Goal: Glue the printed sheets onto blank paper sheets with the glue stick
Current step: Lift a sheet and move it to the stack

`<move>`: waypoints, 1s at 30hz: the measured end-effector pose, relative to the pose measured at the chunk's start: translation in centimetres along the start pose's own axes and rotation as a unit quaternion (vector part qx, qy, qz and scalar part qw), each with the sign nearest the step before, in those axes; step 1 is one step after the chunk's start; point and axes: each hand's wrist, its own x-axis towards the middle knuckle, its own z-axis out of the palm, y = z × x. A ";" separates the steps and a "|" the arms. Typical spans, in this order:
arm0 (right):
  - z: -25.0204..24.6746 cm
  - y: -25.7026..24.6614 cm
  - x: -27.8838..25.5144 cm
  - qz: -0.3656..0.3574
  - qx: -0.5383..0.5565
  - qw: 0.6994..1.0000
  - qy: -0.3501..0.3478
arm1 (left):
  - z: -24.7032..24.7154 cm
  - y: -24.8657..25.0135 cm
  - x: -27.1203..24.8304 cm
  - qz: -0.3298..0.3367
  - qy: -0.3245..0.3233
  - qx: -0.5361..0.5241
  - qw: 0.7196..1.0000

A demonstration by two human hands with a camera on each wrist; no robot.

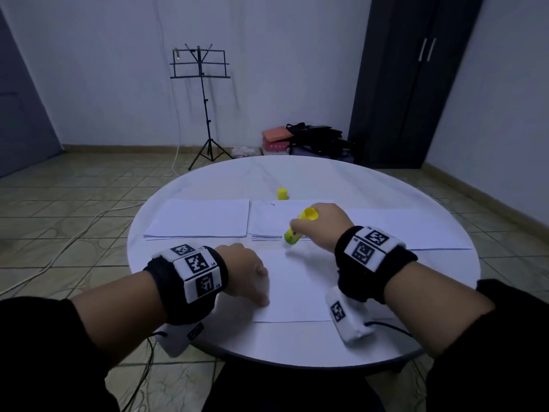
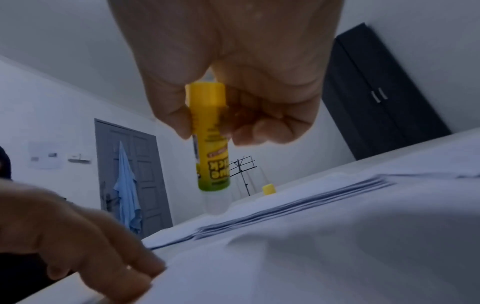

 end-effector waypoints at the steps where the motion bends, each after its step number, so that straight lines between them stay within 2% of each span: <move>1: 0.6 -0.5 0.2 -0.002 -0.009 1.000 0.000 | 0.0 -0.2 0.0 0.007 -0.010 0.008 1.000; 10: 3.7 -2.9 1.8 0.001 -0.133 0.990 -0.055 | -0.3 -0.5 -0.3 0.033 -0.040 0.035 0.998; 15: 1.1 -0.9 1.8 0.035 -0.166 0.985 -0.038 | -0.5 -0.3 -0.6 0.040 -0.042 0.040 0.998; 24: -4.9 4.3 0.7 0.147 -0.185 0.972 0.017 | -0.6 -0.2 -0.8 0.018 -0.047 0.018 0.999; 26: -4.9 4.3 0.4 0.135 -0.166 0.977 0.024 | -0.7 -0.2 -1.0 0.006 -0.048 0.002 0.999; 30: -3.2 1.6 -1.0 0.036 -0.090 0.995 0.006 | -0.8 0.0 -1.7 -0.029 -0.043 -0.029 0.998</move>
